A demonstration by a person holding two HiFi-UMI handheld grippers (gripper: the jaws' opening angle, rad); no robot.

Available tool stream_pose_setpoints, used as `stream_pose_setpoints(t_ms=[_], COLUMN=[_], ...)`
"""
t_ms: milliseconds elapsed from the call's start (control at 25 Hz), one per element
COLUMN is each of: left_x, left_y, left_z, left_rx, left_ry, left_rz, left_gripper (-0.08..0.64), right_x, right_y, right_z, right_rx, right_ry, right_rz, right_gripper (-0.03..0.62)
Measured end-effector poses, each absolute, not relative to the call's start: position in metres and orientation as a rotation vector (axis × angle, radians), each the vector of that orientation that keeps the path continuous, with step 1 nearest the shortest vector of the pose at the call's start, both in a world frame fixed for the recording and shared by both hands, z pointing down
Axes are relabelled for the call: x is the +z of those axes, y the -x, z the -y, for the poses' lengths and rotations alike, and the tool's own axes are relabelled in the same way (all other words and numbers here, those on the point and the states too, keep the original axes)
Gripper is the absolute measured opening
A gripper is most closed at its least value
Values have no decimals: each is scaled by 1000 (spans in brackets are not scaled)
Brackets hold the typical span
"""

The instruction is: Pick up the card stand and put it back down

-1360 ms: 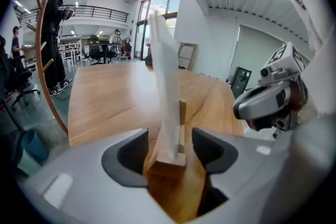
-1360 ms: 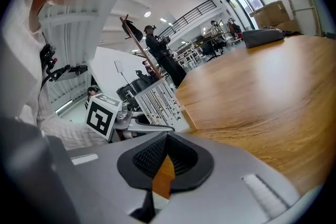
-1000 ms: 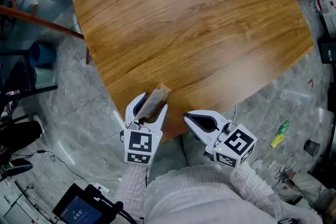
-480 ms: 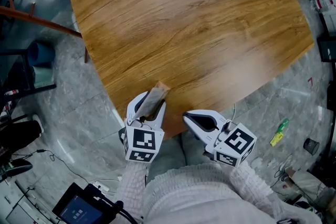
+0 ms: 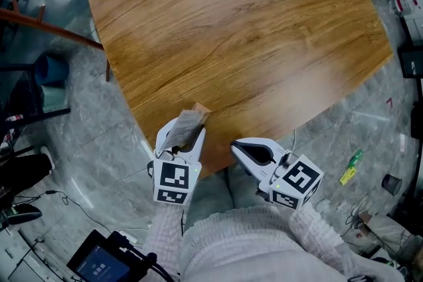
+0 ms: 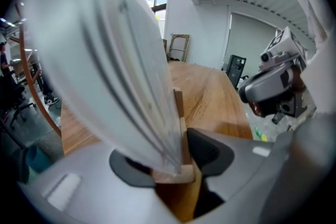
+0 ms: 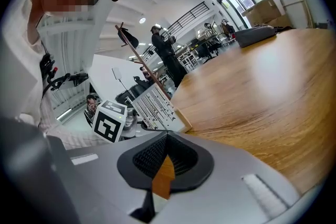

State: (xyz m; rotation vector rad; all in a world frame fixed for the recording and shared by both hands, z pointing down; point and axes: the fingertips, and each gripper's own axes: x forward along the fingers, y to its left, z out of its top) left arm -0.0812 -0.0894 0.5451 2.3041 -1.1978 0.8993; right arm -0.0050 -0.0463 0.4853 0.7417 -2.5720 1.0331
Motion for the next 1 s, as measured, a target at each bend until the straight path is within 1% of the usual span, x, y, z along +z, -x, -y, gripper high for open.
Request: stream_pose_setpoints(t_ms=[280, 440, 1000], left_x=[514, 491, 366], left_y=[93, 91, 88], left_z=[100, 109, 100], left_rx=[840, 750, 520], left_ry=[-2344, -2356, -2495], left_rz=[1284, 1316, 1394], left_gripper=[192, 192, 192], right_x=[468, 458, 359], right_y=[13, 12, 24], right_z=[50, 57, 77], right_rx=[980, 919, 548], right_ry=[-734, -732, -708], right_rz=[2601, 2635, 2818], right_gripper=[0, 0, 0])
